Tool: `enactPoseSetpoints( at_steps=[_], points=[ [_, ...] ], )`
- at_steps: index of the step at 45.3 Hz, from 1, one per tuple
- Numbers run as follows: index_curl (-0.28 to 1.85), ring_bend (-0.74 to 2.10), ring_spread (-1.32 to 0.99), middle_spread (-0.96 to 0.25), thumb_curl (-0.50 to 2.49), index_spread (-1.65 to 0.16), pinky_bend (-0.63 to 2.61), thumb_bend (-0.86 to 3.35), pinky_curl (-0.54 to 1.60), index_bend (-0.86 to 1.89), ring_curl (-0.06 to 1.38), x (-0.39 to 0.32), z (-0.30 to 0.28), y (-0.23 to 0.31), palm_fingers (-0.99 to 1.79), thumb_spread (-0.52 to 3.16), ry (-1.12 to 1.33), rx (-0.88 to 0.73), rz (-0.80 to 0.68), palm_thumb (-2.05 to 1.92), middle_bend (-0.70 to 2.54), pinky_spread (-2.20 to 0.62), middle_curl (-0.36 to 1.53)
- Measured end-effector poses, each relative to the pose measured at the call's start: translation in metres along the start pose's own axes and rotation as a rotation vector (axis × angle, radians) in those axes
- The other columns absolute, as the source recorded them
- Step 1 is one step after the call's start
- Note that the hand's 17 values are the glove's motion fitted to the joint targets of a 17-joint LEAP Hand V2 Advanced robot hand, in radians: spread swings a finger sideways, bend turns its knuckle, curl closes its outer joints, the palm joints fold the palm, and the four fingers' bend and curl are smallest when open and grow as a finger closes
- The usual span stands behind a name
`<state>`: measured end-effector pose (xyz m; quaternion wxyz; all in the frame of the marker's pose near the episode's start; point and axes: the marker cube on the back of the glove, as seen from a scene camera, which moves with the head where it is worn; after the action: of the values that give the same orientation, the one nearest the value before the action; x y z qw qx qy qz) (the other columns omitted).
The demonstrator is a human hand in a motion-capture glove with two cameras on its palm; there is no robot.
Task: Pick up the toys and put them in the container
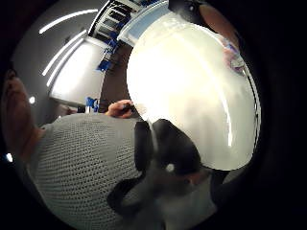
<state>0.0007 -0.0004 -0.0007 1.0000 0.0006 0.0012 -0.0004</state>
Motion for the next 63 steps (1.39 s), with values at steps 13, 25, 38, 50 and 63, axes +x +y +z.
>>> enactPoseSetpoints(
  at_steps=[13,25,38,50,63],
  points=[
    [0.12,0.37,-0.16,-0.18,0.08,-0.33,0.65,0.00,0.22,0.18,0.12,0.006,-0.003,-0.009,0.25,1.09,0.022,0.002,0.015,0.00,0.18,0.03,0.08],
    [0.18,0.42,-0.19,-0.20,0.14,-0.38,0.70,-0.01,0.26,0.18,0.15,0.020,-0.015,-0.075,0.20,1.28,0.122,-0.051,-0.015,-0.01,0.17,0.03,0.13],
    [0.23,0.48,-0.20,-0.20,0.18,-0.39,0.77,-0.01,0.30,0.19,0.18,0.065,-0.053,-0.175,0.12,1.34,0.147,-0.034,0.068,-0.01,0.16,0.03,0.16],
    [0.28,0.51,-0.20,-0.20,0.22,-0.40,0.83,0.00,0.32,0.19,0.19,0.107,0.023,-0.180,0.10,1.38,0.170,-0.245,0.202,0.02,0.17,0.02,0.19],
    [0.35,0.25,-0.12,-0.16,0.27,-0.39,1.05,0.02,0.38,0.28,0.15,0.130,0.102,-0.168,-0.14,1.38,0.341,-0.402,0.294,0.12,0.06,-0.01,0.16]
  ],
)
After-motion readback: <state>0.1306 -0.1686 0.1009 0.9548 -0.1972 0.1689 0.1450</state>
